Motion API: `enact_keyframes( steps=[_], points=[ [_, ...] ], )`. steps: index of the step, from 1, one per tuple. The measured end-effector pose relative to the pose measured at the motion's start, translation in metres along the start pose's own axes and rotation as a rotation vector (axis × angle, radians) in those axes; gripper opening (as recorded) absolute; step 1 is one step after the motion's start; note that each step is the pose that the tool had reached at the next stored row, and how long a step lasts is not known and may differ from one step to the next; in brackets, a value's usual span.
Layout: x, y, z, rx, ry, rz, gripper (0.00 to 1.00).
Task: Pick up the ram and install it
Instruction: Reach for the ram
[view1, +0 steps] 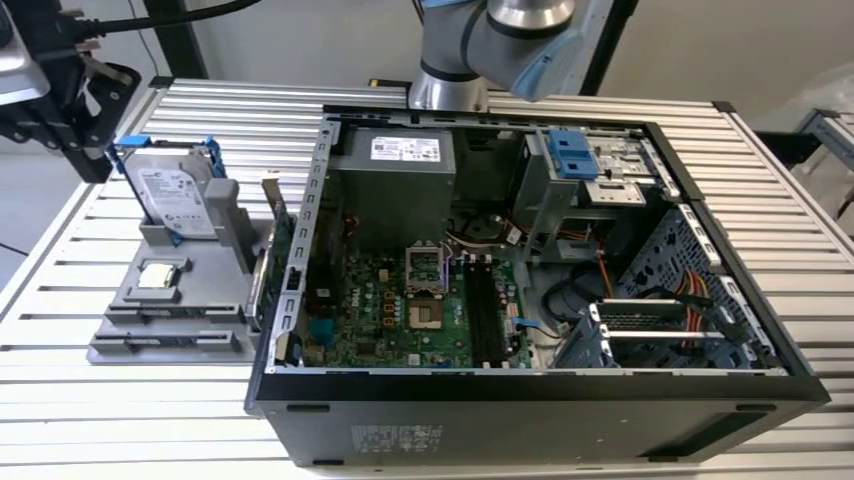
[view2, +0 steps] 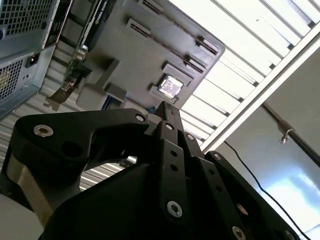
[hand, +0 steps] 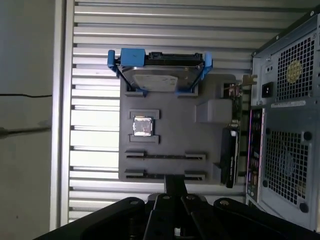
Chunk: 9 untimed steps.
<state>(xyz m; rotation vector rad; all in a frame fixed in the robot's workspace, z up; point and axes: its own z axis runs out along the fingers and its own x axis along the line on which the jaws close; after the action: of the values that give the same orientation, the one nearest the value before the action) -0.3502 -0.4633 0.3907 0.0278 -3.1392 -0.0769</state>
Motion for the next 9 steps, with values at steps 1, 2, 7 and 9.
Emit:
enact_keyframes(
  steps=[1,2,7,9],
  points=[
    [0.0,-0.0016,-0.0001,0.0,0.0001,0.0,0.0],
    [0.0,-0.0033,-0.0001,0.0,0.0002,0.0,0.0],
    [0.0001,-0.0115,-0.0005,0.0,0.0006,0.0,0.0],
    [0.0002,-0.0149,-0.0007,0.0001,0.0008,0.0,0.0]
  ],
)
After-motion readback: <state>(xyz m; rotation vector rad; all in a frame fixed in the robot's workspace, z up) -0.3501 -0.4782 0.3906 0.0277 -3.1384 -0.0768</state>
